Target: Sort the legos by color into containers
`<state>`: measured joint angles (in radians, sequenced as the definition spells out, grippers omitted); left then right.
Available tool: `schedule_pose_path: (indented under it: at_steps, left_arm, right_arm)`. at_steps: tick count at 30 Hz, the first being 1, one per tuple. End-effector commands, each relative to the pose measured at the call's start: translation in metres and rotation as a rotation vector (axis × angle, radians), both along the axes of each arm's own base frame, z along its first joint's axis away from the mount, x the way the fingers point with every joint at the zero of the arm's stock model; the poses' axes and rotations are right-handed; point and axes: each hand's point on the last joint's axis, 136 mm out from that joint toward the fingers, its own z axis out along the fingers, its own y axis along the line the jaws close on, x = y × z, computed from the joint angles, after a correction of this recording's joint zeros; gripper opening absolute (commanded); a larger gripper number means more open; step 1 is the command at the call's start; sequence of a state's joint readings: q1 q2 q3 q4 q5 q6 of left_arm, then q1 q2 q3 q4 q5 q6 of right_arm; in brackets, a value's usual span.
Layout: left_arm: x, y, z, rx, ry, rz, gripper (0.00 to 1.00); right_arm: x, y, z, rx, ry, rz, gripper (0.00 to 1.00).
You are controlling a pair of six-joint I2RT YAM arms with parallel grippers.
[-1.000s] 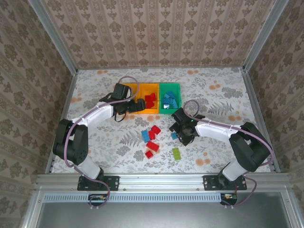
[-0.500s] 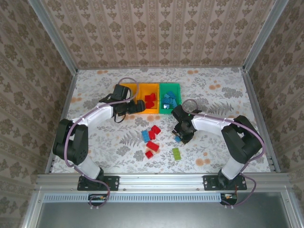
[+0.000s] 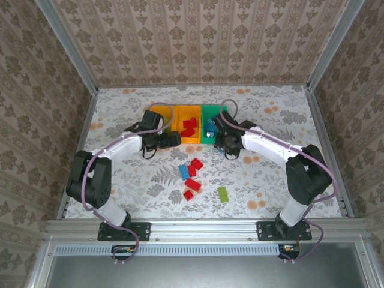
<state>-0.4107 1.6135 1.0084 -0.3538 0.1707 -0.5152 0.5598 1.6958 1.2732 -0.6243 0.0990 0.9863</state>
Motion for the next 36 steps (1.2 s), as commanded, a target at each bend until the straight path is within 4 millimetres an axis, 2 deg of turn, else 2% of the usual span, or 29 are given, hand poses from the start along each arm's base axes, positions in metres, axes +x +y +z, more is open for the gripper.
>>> schedule_pose_path:
  at_steps: [1, 6, 10, 11, 15, 20, 23, 28, 32, 36]
  left_arm:
    - [-0.013, 0.007, -0.001, 0.019, 0.019, -0.007, 1.0]
    - [-0.022, 0.003, -0.002, 0.011, 0.026, -0.012, 1.0]
    - [-0.034, 0.002, -0.005, 0.033, 0.05, -0.025, 1.0]
    - [-0.044, -0.008, -0.007, 0.034, 0.063, -0.053, 1.0]
    - [-0.066, -0.02, -0.018, -0.009, 0.142, -0.059, 1.0]
    - [-0.084, -0.028, -0.029, 0.003, 0.201, -0.055, 1.0]
    - [-0.085, -0.028, -0.031, 0.003, 0.205, -0.043, 1.0]
    - [-0.074, -0.02, -0.029, 0.023, 0.198, -0.01, 1.0]
    - [-0.061, 0.004, -0.029, 0.026, 0.203, 0.074, 1.0]
    - [-0.052, 0.037, -0.024, 0.027, 0.185, 0.159, 1.0]
  right_arm:
    - [0.037, 0.005, 0.027, -0.053, -0.113, 0.118, 0.28]
    - [0.083, 0.003, 0.019, -0.106, -0.105, 0.153, 0.3]
    - [0.11, 0.003, 0.014, -0.114, -0.107, 0.146, 0.31]
    - [0.117, 0.001, 0.012, -0.121, -0.108, 0.139, 0.32]
    - [0.136, -0.006, 0.007, -0.132, -0.106, 0.107, 0.41]
    - [0.143, -0.004, 0.009, -0.11, -0.107, 0.12, 0.57]
    - [0.139, 0.003, 0.017, -0.084, -0.126, 0.155, 0.72]
    - [0.113, 0.021, 0.036, -0.063, -0.161, 0.236, 0.74]
    - [0.07, 0.05, 0.042, -0.057, -0.19, 0.334, 0.74]
    - [0.024, 0.08, 0.029, -0.066, -0.177, 0.422, 0.72]
